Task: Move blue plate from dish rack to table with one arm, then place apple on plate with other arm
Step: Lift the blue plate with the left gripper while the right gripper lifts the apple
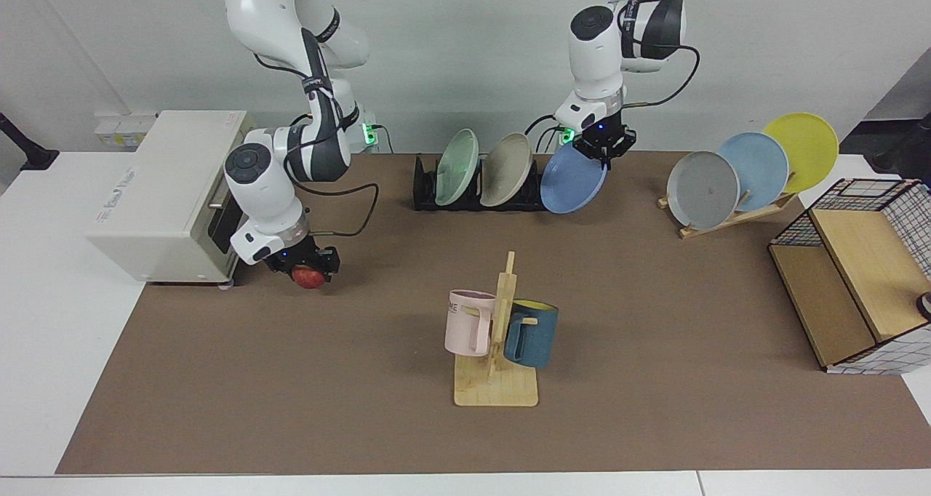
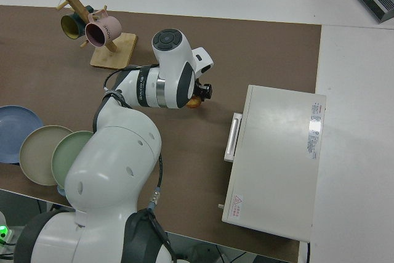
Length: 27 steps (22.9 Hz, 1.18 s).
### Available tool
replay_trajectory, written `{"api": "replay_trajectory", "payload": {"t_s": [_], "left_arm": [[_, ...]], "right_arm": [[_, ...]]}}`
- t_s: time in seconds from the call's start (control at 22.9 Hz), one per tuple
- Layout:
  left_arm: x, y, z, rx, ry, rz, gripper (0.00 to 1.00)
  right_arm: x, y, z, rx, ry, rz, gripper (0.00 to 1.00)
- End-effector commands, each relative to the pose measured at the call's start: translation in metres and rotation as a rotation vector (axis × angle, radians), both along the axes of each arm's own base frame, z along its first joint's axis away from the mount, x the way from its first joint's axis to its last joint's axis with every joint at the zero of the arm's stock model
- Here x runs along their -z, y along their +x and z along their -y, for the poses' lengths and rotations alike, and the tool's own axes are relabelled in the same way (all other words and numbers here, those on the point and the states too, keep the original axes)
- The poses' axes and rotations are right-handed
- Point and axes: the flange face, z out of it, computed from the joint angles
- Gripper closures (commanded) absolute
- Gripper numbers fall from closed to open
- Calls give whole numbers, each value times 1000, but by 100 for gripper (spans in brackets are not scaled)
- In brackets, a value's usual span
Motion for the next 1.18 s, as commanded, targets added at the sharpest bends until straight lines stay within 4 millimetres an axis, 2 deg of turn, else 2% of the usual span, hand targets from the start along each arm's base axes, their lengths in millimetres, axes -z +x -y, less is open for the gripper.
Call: {"api": "replay_trajectory", "payload": {"t_s": [0.0, 0.04, 0.13, 0.22, 0.39, 0.48, 0.61, 0.7, 0.83, 0.92, 0.96, 1.05, 1.13], "left_arm": [[-39, 11, -1, -41, 35, 41, 100], [-47, 17, -4, -50, 27, 44, 100], [-59, 34, -22, -103, -1, 50, 100], [-55, 52, -43, -149, -31, 54, 100], [-51, 95, -81, -171, -218, 20, 100], [-44, 115, -89, -163, -278, 6, 100], [-20, 139, -85, -166, -307, 22, 100], [-4, 154, -81, -183, -355, 9, 100], [31, 174, -70, -198, -423, 13, 100], [56, 182, -60, -209, -457, 11, 100], [71, 187, -53, -220, -487, 13, 100], [88, 190, -34, -225, -546, 14, 100], [105, 192, -17, -228, -586, 4, 100]], "right_arm": [[-41, -1, 4, 15, -12, 0, 100], [-49, -1, 2, 17, -7, -2, 100], [-69, -2, -2, 15, -2, -2, 100], [-89, -5, -3, 23, -1, 1, 100], [-134, -9, -5, 25, 6, -4, 100], [-157, -11, -3, 26, 3, -29, 100], [-196, -16, -4, 25, 5, -47, 100], [-209, -20, -5, 23, 8, -66, 100], [-228, -25, -8, 61, 69, -88, 100], [-258, -24, -17, 96, 108, -54, 100], [-266, -24, -22, 118, 110, -49, 100], [-270, -25, -27, 182, 115, -52, 100], [-271, -27, -50, 201, 111, -55, 100]]}}
